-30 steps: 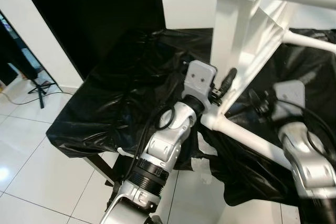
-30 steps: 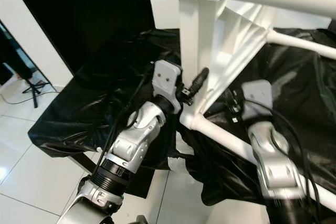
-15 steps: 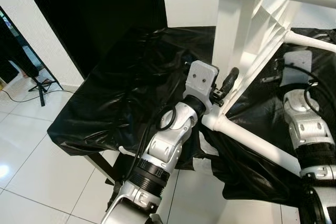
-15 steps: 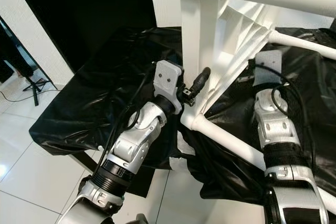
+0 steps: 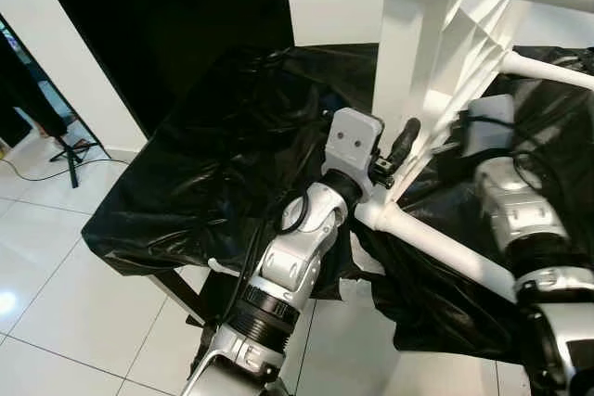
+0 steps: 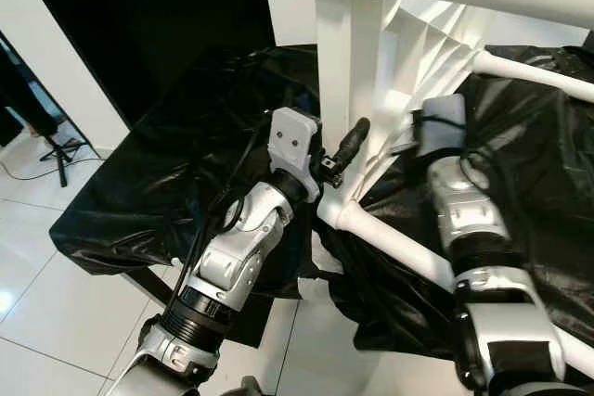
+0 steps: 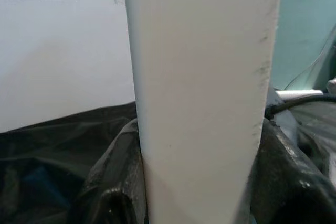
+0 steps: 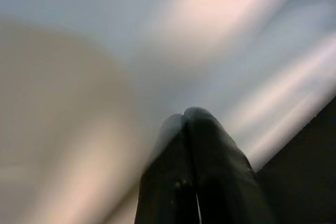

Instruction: Building children table

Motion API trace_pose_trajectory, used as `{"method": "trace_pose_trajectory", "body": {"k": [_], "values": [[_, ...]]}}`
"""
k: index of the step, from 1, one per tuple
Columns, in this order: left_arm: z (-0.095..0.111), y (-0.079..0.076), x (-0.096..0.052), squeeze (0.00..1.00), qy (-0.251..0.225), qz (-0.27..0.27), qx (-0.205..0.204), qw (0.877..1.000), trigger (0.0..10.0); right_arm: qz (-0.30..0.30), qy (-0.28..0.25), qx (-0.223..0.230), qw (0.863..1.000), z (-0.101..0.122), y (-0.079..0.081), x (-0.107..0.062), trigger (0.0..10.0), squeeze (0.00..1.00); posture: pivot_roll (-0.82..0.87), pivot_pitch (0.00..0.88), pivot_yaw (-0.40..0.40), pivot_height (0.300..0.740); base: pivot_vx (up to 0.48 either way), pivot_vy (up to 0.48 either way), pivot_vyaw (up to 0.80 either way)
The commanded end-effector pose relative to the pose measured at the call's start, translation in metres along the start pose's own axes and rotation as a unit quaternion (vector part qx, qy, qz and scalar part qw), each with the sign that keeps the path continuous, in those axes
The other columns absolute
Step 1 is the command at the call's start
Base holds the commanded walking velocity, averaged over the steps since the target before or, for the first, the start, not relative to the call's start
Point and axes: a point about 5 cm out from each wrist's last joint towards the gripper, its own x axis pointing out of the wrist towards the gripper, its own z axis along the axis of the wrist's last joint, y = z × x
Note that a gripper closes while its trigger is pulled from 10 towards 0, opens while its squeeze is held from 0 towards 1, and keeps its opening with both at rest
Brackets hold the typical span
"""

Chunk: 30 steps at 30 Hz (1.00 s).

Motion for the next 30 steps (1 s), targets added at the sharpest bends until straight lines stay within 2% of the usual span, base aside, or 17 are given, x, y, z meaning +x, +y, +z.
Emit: {"method": "trace_pose_trajectory", "body": {"k": [1,3,4,7,11,15,23,25,27,29,30], "values": [[-0.005,0.0,-0.005,0.0,0.008,-0.014,-0.003,1.0,0.7,0.021,-0.004,0.015,1.0,0.001,0.008,-0.003,10.0,0.0,0.09,0.0,0.074,0.74,0.0,0.0,0.0],[-0.004,0.002,-0.006,0.0,0.005,-0.009,-0.005,1.0,0.9,0.015,-0.011,0.018,1.0,0.001,0.008,-0.009,10.0,0.0,0.08,0.0,0.079,0.74,0.0,0.0,0.0],[-0.004,0.004,-0.007,0.0,0.002,-0.004,-0.007,1.0,0.0,0.012,-0.017,0.019,1.0,-0.001,0.009,-0.015,10.0,0.0,0.07,0.0,0.082,0.74,0.0,0.0,0.0],[-0.002,0.007,-0.01,0.0,-0.004,0.001,-0.01,1.0,0.0,0.002,-0.015,0.024,1.0,-0.007,0.007,-0.025,10.0,0.0,0.05,0.0,0.094,0.74,0.0,0.0,0.0],[-0.001,0.01,-0.015,0.0,-0.008,-0.003,-0.014,1.0,0.0,-0.005,-0.003,0.025,1.0,-0.017,0.001,-0.03,10.0,0.0,0.04,0.0,0.104,0.74,0.0,0.0,0.0],[0.005,0.01,-0.028,0.0,-0.028,-0.045,-0.034,0.998,0.0,-0.032,0.016,0.018,0.999,-0.025,-0.017,-0.022,10.0,0.0,0.05,0.0,0.11,0.74,0.0,0.0,0.0],[0.01,0.013,-0.039,0.0,-0.038,-0.055,-0.036,0.997,0.0,-0.046,0.015,0.007,0.999,-0.014,-0.026,-0.01,10.0,0.0,0.08,0.0,0.101,0.74,0.0,0.0,0.0],[0.002,0.027,-0.042,0.0,-0.013,0.02,0.005,1.0,0.0,-0.025,-0.007,0.008,1.0,0.002,-0.009,-0.006,10.0,0.0,0.1,0.0,0.088,0.74,0.0,0.0,0.0],[-0.004,0.038,-0.041,0.0,0.004,0.079,0.031,0.996,0.0,-0.005,-0.019,0.015,1.0,0.006,0.008,-0.008,10.0,0.0,0.11,0.0,0.086,0.74,0.0,0.0,0.0],[-0.004,0.038,-0.041,0.0,0.004,0.079,0.031,0.996,0.0,-0.005,-0.019,0.015,1.0,0.006,0.008,-0.008,10.0,0.0,0.11,0.0,0.086,0.74,0.0,0.0,0.0],[-0.005,0.04,-0.041,0.0,0.007,0.094,0.037,0.995,0.0,0.0,-0.021,0.018,1.0,0.006,0.013,-0.01,10.0,0.0,0.11,0.0,0.086,0.74,0.0,0.0,0.0]]}}
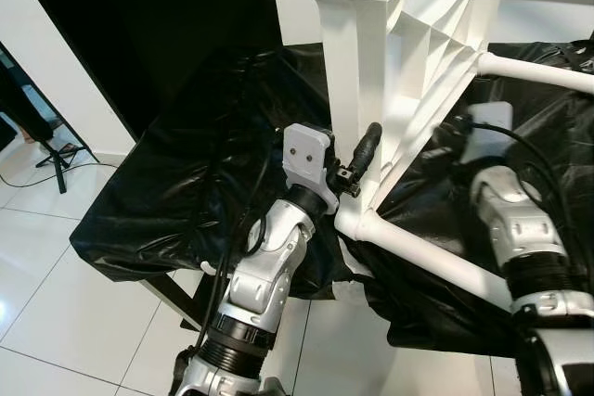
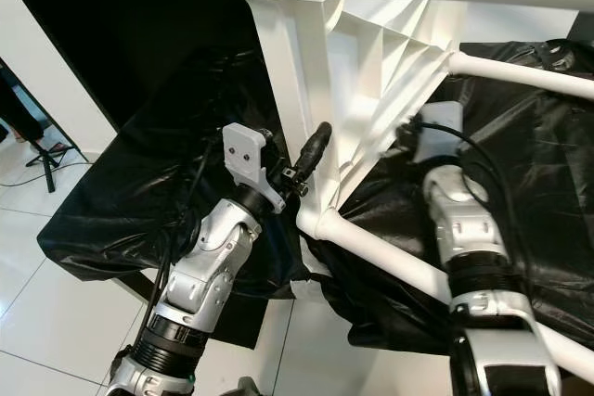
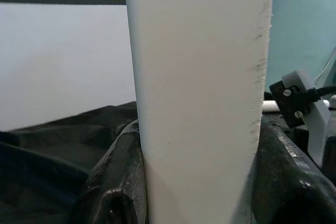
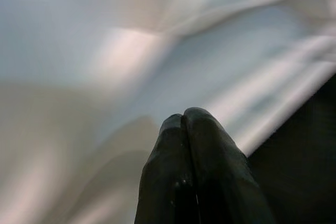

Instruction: Building children table

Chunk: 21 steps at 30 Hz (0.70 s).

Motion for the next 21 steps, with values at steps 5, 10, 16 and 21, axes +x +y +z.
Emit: {"method": "trace_pose_trajectory", "body": {"k": [5,10,16,21], "values": [[-0.012,0.026,-0.009,0.0,0.034,0.082,0.047,0.995,0.0,0.006,0.014,0.013,1.0,-0.009,0.012,-0.014,10.0,0.0,0.1,0.0,0.097,0.74,0.0,0.0,0.0],[-0.018,0.034,-0.015,0.0,0.041,0.104,0.067,0.991,0.0,-0.019,0.029,0.011,0.999,-0.02,0.005,-0.027,10.0,0.0,0.06,0.0,0.114,0.74,0.0,0.0,0.0],[-0.025,0.021,-0.016,0.0,0.044,0.066,0.055,0.995,1.5,-0.028,0.032,-0.001,0.999,-0.016,-0.001,-0.032,10.0,0.0,0.05,0.0,0.113,0.74,0.0,0.0,0.0],[-0.028,0.012,-0.017,0.0,0.04,0.036,0.03,0.998,10.0,-0.019,0.036,0.002,0.999,-0.016,0.007,-0.034,10.0,0.0,0.06,0.0,0.107,0.74,0.0,0.0,0.0]]}}
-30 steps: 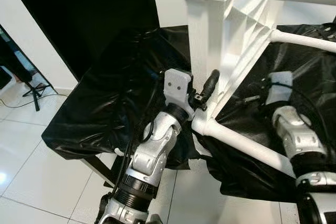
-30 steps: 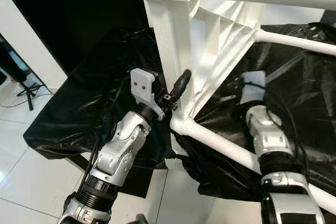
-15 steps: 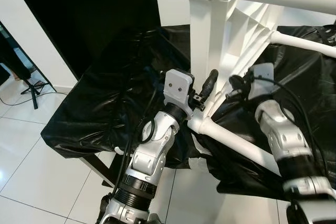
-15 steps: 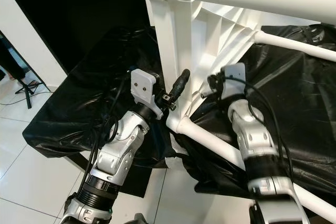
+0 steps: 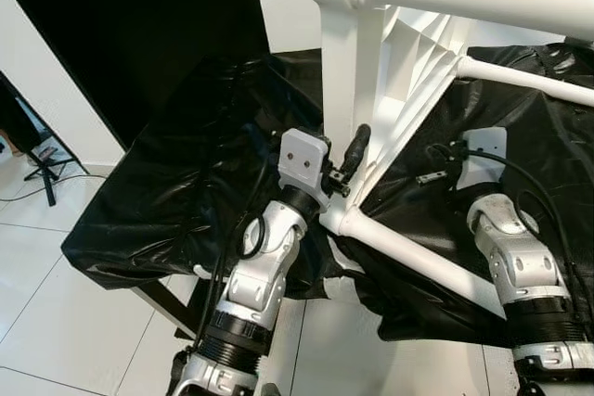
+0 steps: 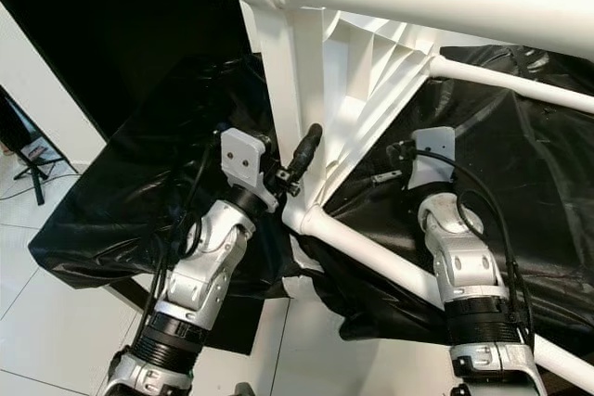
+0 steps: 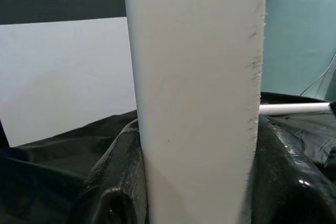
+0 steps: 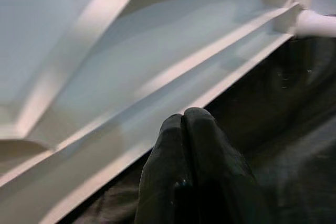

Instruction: Building children table

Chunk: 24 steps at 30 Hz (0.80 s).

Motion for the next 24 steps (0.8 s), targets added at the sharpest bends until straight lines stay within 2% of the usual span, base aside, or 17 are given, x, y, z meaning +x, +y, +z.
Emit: {"method": "trace_pose_trajectory", "body": {"k": [1,3,4,6,7,8,9,11,13,16,19,22,24], "values": [[-0.019,0.002,-0.011,0.94,0.043,0.008,-0.004,0.999,10.0,0.011,0.008,0.004,1.0,-0.002,0.008,-0.001,10.0,0.0,0.06,0.0,0.106,0.74,0.0,0.0,0.0],[-0.019,0.002,-0.011,0.94,0.043,0.008,-0.004,0.999,10.0,0.011,0.008,0.004,1.0,-0.002,0.008,-0.001,10.0,0.0,0.06,0.0,0.106,0.74,0.0,0.0,0.0],[-0.019,-0.002,-0.012,1.0,0.04,-0.015,-0.016,0.999,10.0,0.013,0.009,0.005,1.0,-0.002,0.01,-0.003,10.0,0.0,0.06,0.0,0.106,0.74,0.0,0.0,0.0],[-0.019,-0.002,-0.012,1.0,0.04,-0.015,-0.016,0.999,10.0,0.013,0.009,0.005,1.0,-0.002,0.01,-0.003,10.0,0.0,0.06,0.0,0.106,0.74,0.0,0.0,0.0],[-0.017,-0.009,-0.013,1.0,0.033,-0.054,-0.029,0.998,10.0,0.015,0.011,0.006,1.0,-0.003,0.011,-0.004,10.0,0.0,0.06,0.0,0.105,0.74,0.0,0.0,0.0],[-0.017,-0.009,-0.013,1.0,0.033,-0.054,-0.029,0.998,10.0,0.015,0.011,0.006,1.0,-0.003,0.011,-0.004,10.0,0.0,0.06,0.0,0.105,0.74,0.0,0.0,0.0],[-0.015,-0.016,-0.012,0.0,0.03,-0.093,-0.04,0.994,10.0,0.017,0.014,0.007,1.0,-0.004,0.013,-0.005,10.0,0.0,0.06,0.0,0.105,0.74,0.0,0.0,0.0],[-0.015,-0.016,-0.012,0.0,0.03,-0.093,-0.04,0.994,10.0,0.017,0.014,0.007,1.0,-0.004,0.013,-0.005,10.0,0.0,0.06,0.0,0.105,0.74,0.0,0.0,0.0],[-0.011,-0.025,-0.005,0.0,0.023,-0.151,-0.047,0.987,10.0,0.023,0.019,0.009,1.0,-0.007,0.017,-0.009,10.0,0.0,0.05,0.0,0.107,0.74,0.0,0.0,0.0],[-0.009,-0.036,0.004,0.0,0.012,-0.204,-0.05,0.978,10.0,0.027,0.025,0.01,0.999,-0.01,0.021,-0.013,10.0,0.0,0.04,0.0,0.113,0.74,0.0,0.0,0.0],[-0.009,-0.036,0.004,0.0,0.012,-0.204,-0.05,0.978,10.0,0.027,0.025,0.01,0.999,-0.01,0.021,-0.013,10.0,0.0,0.04,0.0,0.113,0.74,0.0,0.0,0.0],[-0.01,-0.047,0.013,0.0,0.008,-0.248,-0.054,0.967,10.0,0.029,0.031,0.01,0.999,-0.012,0.023,-0.017,10.0,0.0,0.02,0.0,0.118,0.74,0.0,0.0,0.0],[-0.01,-0.05,0.016,0.0,0.008,-0.257,-0.053,0.965,10.0,0.031,0.034,0.009,0.999,-0.013,0.024,-0.019,10.0,0.0,0.02,0.0,0.121,0.74,0.0,0.0,0.0]]}}
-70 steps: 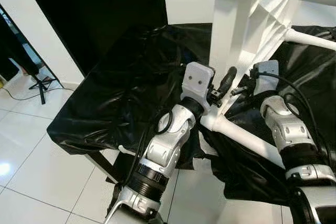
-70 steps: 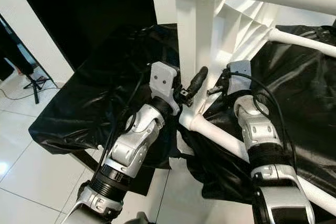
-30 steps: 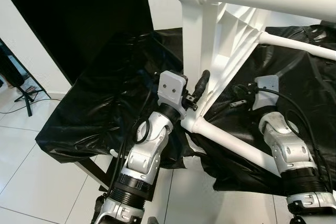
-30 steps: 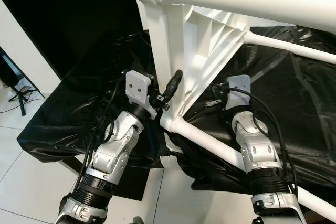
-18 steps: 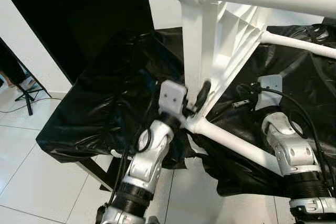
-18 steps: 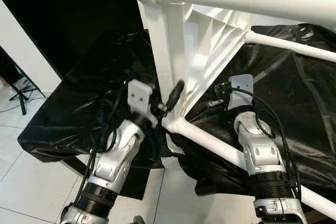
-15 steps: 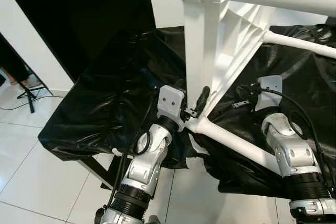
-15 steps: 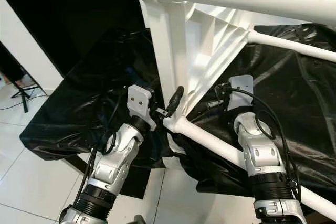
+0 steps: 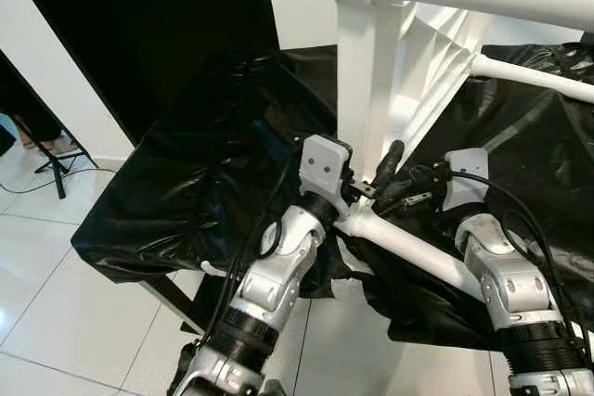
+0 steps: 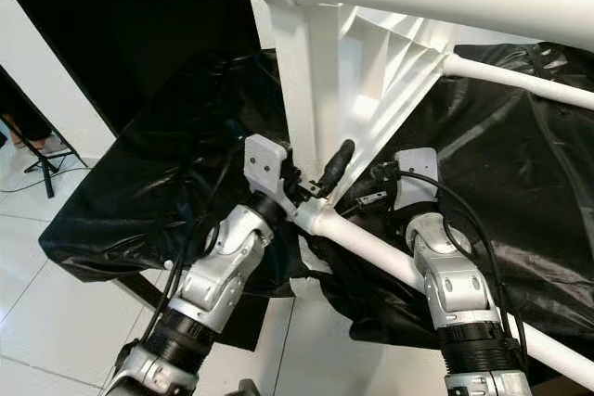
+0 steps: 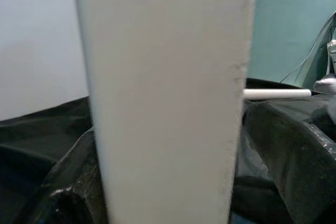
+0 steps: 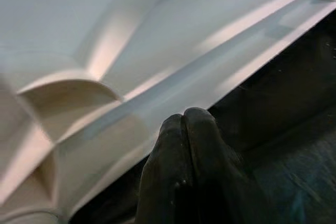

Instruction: Building children table

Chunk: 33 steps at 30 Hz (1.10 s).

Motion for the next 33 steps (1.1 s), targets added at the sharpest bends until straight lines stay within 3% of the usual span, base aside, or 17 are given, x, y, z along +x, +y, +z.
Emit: {"method": "trace_pose_trajectory", "body": {"k": [1,6,18,19,21,22,33], "values": [[-0.002,-0.023,0.0,0.0,0.001,-0.191,0.005,0.982,10.0,0.009,0.009,0.0,1.0,-0.003,0.005,-0.001,10.0,0.0,0.02,0.0,0.121,0.74,0.0,0.0,0.0],[-0.005,-0.031,0.008,0.0,0.012,-0.226,0.009,0.974,10.0,0.008,0.016,-0.002,1.0,-0.006,0.007,-0.006,10.0,0.0,0.0,0.0,0.132,0.74,0.0,0.0,0.0],[-0.021,-0.035,0.019,0.0,0.053,-0.216,0.03,0.975,10.0,0.008,0.018,-0.004,1.0,-0.005,0.009,-0.007,10.0,0.0,0.0,0.0,0.135,0.74,0.0,0.0,0.0],[-0.022,-0.036,0.019,0.0,0.053,-0.217,0.031,0.974,2.0,0.008,0.017,-0.004,1.0,-0.005,0.01,-0.007,10.0,0.0,0.0,0.0,0.134,0.74,0.0,0.0,0.0],[-0.022,-0.036,0.019,0.0,0.053,-0.217,0.031,0.974,2.0,0.008,0.017,-0.004,1.0,-0.005,0.01,-0.007,10.0,0.0,0.0,0.0,0.134,0.74,0.0,0.0,0.0],[-0.024,-0.037,0.019,0.0,0.054,-0.217,0.034,0.974,0.0,0.008,0.018,-0.003,1.0,-0.005,0.01,-0.008,10.0,0.0,0.0,0.0,0.134,0.74,0.0,0.0,0.0],[-0.032,-0.035,0.019,0.0,0.063,-0.182,0.052,0.98,0.0,0.012,0.023,0.005,1.0,-0.007,0.016,-0.013,10.0,0.0,0.0,0.0,0.132,0.74,0.0,0.0,0.0]]}}
